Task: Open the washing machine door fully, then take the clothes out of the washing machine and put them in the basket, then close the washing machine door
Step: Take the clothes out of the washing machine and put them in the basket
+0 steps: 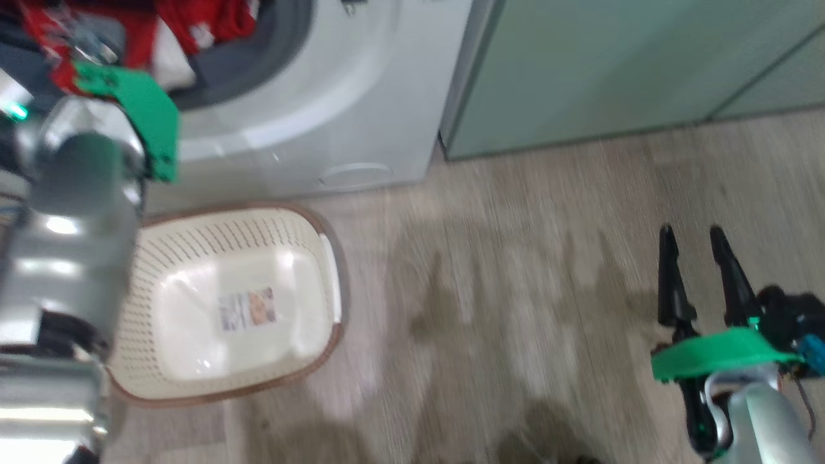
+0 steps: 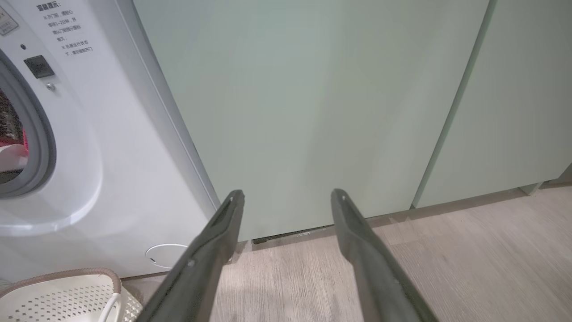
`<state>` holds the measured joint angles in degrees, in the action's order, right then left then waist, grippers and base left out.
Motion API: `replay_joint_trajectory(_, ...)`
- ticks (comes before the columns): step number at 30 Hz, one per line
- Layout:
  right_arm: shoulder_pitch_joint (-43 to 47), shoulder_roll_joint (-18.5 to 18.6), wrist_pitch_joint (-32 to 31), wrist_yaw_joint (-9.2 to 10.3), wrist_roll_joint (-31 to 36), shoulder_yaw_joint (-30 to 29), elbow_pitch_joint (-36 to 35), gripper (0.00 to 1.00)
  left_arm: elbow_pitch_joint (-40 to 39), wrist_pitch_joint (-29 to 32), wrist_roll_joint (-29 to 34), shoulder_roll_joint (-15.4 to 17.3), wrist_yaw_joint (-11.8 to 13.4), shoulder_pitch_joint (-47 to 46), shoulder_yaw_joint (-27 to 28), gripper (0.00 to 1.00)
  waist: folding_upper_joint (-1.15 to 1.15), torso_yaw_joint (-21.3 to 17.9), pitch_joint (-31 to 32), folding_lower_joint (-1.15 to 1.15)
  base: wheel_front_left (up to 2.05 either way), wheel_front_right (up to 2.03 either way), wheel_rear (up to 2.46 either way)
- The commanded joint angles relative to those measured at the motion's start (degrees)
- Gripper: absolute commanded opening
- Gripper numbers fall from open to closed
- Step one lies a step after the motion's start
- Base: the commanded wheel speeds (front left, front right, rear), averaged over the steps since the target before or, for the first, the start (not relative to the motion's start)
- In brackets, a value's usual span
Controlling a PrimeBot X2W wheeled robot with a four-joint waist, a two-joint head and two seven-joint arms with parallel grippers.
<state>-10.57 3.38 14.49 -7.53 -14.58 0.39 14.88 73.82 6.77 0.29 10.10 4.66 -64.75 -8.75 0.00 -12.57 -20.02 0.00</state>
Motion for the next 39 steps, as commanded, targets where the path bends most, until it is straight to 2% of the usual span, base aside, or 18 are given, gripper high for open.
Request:
replay_joint_trajectory(1, 1.41, 1.07, 0.51, 0.04, 0.51, 0.69, -1.26, 1.00, -1.29, -1.28, -0.49, 1.53, -0.20, -0.13, 0.66, 0.00, 0.00, 2.33, 4.44, 0.00, 0.00, 0.00, 0.00)
replay_joint_trajectory(4, 3.33, 1.72, 0.51, 0.04, 0.55, 0.57, -0.93, 1.00, -1.10, -3.50, -1.73, -0.48, -1.36, 3.65, 0.88, 0.00, 0.00, 3.52, 7.89, 0.00, 0.00, 0.00, 0.00)
replay_joint_trajectory(8, 5.49, 2.38, 0.51, 0.04, 0.45, 0.10, -0.84, 1.00, -0.95, -6.02, -5.04, -3.33, -5.13, 8.64, 2.44, 0.00, 0.00, 5.40, 11.45, 0.00, 0.00, 0.00, 0.00)
replay_joint_trajectory(11, 6.71, 2.62, 0.51, 0.04, 0.40, 0.24, -0.71, 1.00, -0.88, -7.54, -6.51, -4.40, -7.46, 12.22, 2.79, 0.00, 0.00, 6.44, 13.43, 0.00, 0.00, 0.00, 0.00)
replay_joint_trajectory(18, 8.68, 2.80, 0.51, 0.04, 0.08, 0.35, -0.53, 1.00, -0.71, -9.23, -8.66, -6.11, -11.03, 21.17, 1.79, 0.00, 0.00, 8.20, 15.96, 0.00, 0.00, 0.00, 0.00)
replay_joint_trajectory(22, 9.25, 3.37, 0.51, 0.04, -0.09, 0.40, -0.68, 1.00, -0.62, -9.38, -10.65, -6.86, -11.97, 28.05, 0.47, 0.00, 0.00, 8.67, 16.27, 0.00, 0.00, 0.00, 0.00)
replay_joint_trajectory(27, 8.39, 3.94, 0.51, 0.04, -0.26, 0.84, -0.98, 1.00, -1.62, -7.95, -14.14, -7.15, -12.12, 32.01, -1.41, 0.00, 0.00, 8.17, 14.69, 0.00, 0.00, 0.00, 0.00)
replay_joint_trajectory(34, 6.19, 4.33, 0.51, 0.04, -0.22, 1.22, -1.64, 1.00, -3.57, -6.97, -18.05, -7.09, -12.14, 32.19, -3.63, 0.00, 0.00, 6.75, 10.66, 0.00, 0.00, 0.00, 0.00)
replay_joint_trajectory(39, 3.95, 4.38, 0.51, 0.04, -0.11, 1.16, -2.25, 1.00, -3.68, -7.53, -19.95, -4.91, -12.14, 29.27, -4.18, 0.00, 0.00, 4.97, 6.12, 0.00, 0.00, 0.00, 0.00)
